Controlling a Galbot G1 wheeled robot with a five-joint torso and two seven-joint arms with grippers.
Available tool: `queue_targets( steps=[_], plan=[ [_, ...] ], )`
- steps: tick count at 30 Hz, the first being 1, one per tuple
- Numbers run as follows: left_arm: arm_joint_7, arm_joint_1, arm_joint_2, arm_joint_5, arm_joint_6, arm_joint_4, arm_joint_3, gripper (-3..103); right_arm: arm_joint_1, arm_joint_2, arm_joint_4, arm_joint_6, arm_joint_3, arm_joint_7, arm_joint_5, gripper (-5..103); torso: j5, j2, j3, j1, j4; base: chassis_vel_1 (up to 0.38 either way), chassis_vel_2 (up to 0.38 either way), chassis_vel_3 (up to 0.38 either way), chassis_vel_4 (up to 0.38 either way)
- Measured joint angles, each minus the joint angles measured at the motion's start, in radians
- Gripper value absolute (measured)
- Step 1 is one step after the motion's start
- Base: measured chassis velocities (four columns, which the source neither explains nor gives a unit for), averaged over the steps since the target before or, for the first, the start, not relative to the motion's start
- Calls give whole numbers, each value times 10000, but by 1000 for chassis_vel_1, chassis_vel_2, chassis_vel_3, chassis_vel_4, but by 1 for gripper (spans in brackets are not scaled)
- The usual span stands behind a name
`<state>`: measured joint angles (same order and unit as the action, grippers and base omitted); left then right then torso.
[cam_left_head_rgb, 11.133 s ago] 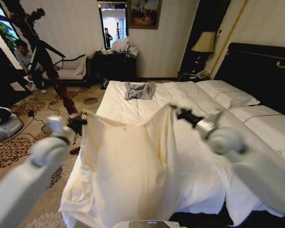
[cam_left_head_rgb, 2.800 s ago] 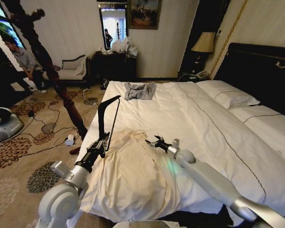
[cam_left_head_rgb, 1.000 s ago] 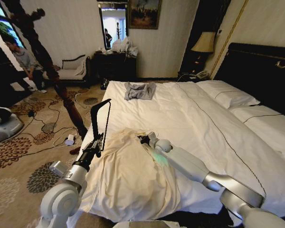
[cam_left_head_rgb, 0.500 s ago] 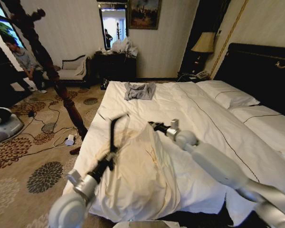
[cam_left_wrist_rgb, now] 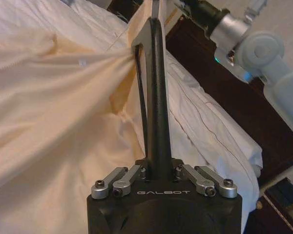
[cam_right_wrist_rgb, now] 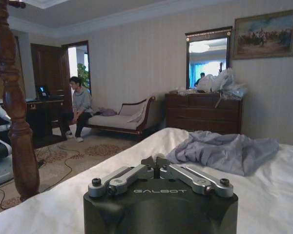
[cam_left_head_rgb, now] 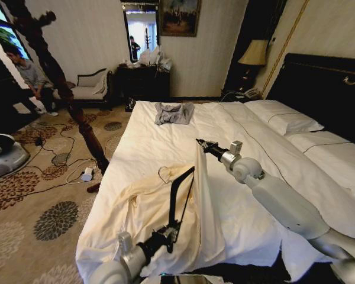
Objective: Pick up the clothes from the bed and hang them on the clothes hanger.
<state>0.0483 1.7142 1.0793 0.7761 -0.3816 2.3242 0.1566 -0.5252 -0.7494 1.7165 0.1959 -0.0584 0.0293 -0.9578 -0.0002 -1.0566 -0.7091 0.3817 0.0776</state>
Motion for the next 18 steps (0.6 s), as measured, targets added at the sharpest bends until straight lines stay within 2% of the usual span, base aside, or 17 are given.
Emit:
queue_targets(
  steps=[10,18],
  plan=[
    [-13,609,-336,134,259,984,720,20,91,-1,-758,51,-21,21,292,1,3,0,0,2,1,0,0,0,0],
    [-156,1010,-456,7,325,1348,789,20,-154,183,-1089,45,343,63,479,1,4,0,0,1,2,0,0,0,0]
  ],
)
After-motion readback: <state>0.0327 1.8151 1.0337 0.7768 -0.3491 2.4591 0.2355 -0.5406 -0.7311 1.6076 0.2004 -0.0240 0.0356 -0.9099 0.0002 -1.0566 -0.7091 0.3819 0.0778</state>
